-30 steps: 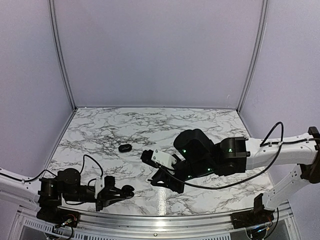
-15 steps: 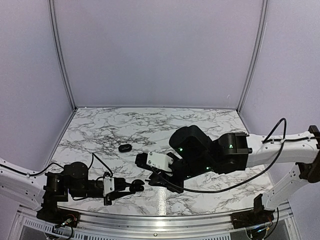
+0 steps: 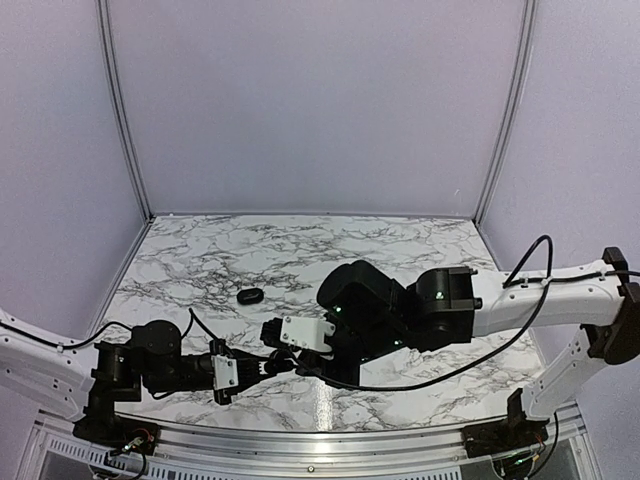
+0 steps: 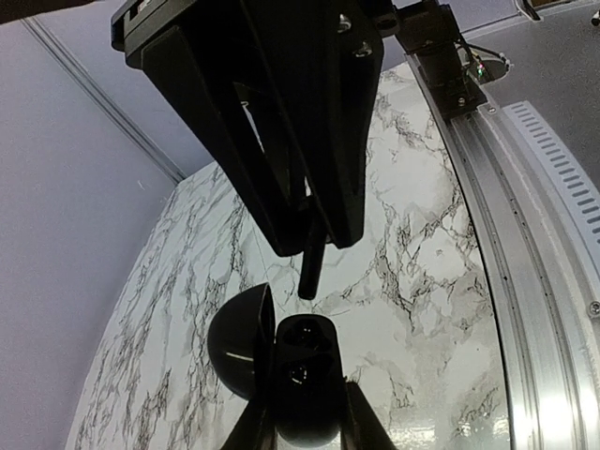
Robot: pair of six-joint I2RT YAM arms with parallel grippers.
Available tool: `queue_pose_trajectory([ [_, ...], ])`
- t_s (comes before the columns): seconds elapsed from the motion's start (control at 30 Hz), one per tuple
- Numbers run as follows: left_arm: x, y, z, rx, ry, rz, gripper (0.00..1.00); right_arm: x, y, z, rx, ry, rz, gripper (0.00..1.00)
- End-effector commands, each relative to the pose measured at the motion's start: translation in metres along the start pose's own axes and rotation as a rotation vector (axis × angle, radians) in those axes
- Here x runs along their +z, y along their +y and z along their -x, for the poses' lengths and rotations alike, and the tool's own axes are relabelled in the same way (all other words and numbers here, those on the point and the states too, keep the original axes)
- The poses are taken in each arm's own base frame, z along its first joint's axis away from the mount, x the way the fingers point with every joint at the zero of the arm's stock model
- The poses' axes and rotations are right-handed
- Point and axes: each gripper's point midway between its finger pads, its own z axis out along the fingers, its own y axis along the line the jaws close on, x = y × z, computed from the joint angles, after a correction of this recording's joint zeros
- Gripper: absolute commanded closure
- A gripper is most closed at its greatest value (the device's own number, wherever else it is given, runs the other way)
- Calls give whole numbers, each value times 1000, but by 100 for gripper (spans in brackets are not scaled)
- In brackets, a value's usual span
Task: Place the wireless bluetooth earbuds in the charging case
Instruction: Insert the left earbud into the right side groove of the charging case.
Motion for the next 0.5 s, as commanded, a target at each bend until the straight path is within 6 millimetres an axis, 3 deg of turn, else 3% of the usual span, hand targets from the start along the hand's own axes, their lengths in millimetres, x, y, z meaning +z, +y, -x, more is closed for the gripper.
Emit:
queue_pose_trajectory([
  [0.0,4,11,13,33,-24,45,100,-4,-1,12,3,-3,-8,96],
  [0.47,7,11,16,65,-22,66,100,14,-4,14,108,20,-19,96],
])
